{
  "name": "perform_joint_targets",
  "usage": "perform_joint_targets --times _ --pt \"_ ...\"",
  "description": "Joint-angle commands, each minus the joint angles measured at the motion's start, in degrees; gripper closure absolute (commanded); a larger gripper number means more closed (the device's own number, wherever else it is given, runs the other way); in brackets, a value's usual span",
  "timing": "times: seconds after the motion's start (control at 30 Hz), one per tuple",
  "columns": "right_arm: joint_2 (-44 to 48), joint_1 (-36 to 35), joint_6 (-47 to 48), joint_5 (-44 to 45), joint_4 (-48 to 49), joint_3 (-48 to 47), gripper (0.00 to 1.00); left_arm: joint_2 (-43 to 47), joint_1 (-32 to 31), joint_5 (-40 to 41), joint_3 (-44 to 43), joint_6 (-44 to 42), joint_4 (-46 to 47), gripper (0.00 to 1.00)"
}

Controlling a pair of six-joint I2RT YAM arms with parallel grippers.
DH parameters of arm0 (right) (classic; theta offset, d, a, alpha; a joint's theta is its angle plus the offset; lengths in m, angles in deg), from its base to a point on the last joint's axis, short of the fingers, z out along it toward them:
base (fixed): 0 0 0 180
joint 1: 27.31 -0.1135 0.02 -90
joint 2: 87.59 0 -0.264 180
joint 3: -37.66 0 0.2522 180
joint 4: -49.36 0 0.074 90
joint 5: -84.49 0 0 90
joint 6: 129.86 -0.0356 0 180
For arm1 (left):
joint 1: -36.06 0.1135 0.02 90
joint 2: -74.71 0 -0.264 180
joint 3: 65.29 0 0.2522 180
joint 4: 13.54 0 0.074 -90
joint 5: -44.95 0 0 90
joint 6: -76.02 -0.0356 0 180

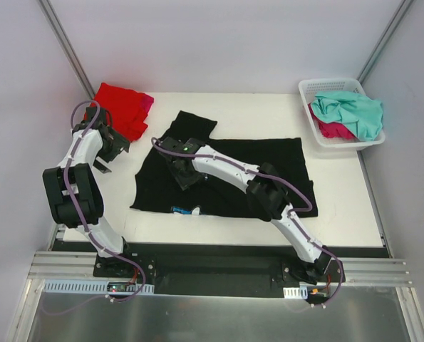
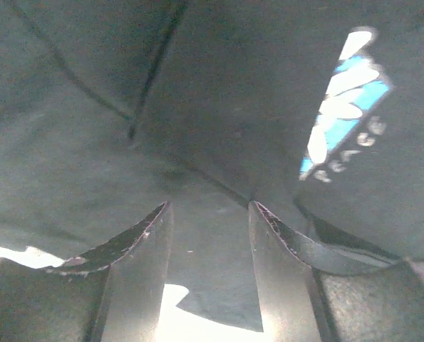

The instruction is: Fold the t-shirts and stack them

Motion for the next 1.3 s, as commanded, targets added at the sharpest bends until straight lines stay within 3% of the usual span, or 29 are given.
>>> perform_joint_targets --times 0.0,0.4,0.63,1.0,1.27 --pt "-0.1 -1.8 0.8 -2.1 2.0 -1.2 0.51 4.4 -0.3 -1.6 0.6 -1.5 -0.4 0.01" --pt "0.2 -2.7 6.3 2.7 4.1 -0.8 0.52 5.6 -1.5 -4.4 1.3 -2.9 0.2 0.01" --pt "3.3 -4.4 15.7 8.1 10.7 7.4 0.53 6.6 -2.1 -3.8 0.9 -3.7 0.0 0.01" --pt "4.8 -11.6 17.5 10.3 5.3 -2.5 0.52 5.7 -2.0 -3.8 0.5 -4.4 0.1 0.01" --pt "8.8 -13.1 19.2 15.4 7.3 2.5 0.52 6.2 -2.4 -3.5 0.4 -5.1 0.1 0.01"
